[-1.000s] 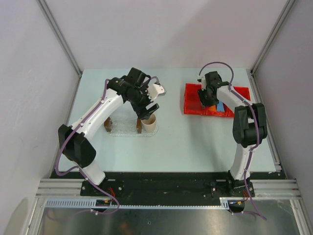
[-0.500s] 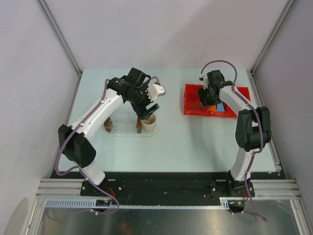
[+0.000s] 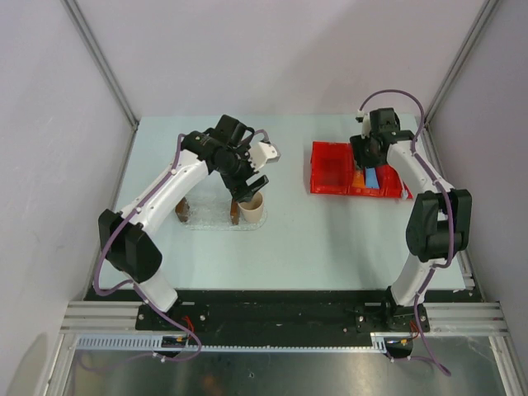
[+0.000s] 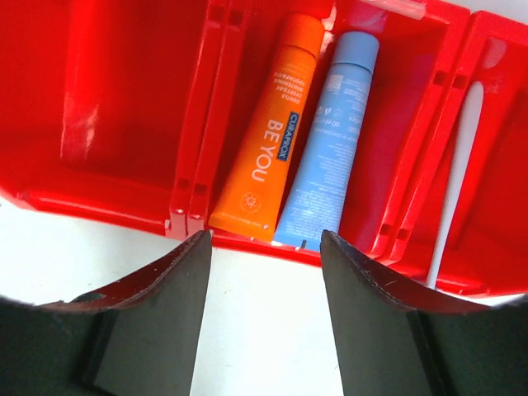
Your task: Prepare toiletry sets of a toothbrush and toothpaste on the tray
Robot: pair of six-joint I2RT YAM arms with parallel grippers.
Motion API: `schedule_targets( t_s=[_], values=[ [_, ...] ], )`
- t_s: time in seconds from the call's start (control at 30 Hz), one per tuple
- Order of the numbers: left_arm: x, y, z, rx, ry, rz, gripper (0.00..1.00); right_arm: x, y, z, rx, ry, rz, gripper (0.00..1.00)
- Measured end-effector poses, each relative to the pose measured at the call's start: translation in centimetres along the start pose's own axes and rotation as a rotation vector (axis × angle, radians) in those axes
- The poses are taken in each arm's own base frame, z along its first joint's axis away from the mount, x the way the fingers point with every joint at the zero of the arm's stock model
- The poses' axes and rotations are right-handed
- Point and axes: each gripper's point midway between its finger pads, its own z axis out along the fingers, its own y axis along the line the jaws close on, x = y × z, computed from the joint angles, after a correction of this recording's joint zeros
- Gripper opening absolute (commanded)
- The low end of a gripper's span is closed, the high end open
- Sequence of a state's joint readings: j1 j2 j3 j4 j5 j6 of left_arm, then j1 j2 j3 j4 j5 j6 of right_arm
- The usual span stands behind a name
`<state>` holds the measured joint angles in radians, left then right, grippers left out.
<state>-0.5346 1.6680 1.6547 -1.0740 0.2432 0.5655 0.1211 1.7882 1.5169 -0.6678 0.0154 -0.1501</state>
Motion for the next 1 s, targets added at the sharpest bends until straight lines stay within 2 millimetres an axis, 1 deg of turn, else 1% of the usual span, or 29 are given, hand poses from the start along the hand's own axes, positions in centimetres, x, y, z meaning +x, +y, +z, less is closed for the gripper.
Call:
schedule_targets(
  t_s=[0.07,0.17,0.37,0.5,0.63,0.93,1.0],
  values=[
    [0.0,0.0,0.0,0.000,0.000,0.000,0.89,-0.2,-0.7,0.4,0.011,0.003,0.011,0.58],
    [0.0,0.0,0.0,0.000,-0.001,0.000,0.89,-0.3,-1.2,1.6,0.017,0.012,0.020,0.57],
    [0.0,0.0,0.1,0.000,0.001,0.000,0.89,0.8,-1.6,4.7,0.016,0.070,0.030,0.57],
    [0.0,0.0,0.1,0.000,0.001,0.000,0.89,1.4,-1.5,6.2,0.010,0.098,0.034,0.57],
    [0.0,0.0,0.1,0.000,0.001,0.000,0.89,1.9,-1.4,6.9,0.007,0.114,0.038,0.57],
    [0.1,0.0,0.1,0.001,0.002,0.000,0.89,1.9,-1.3,7.8,-0.007,0.116,0.043,0.56],
    [0.1,0.0,0.2,0.001,0.003,-0.001,0.89,1.7,-1.3,7.9,-0.009,0.112,0.045,0.53]
  ],
)
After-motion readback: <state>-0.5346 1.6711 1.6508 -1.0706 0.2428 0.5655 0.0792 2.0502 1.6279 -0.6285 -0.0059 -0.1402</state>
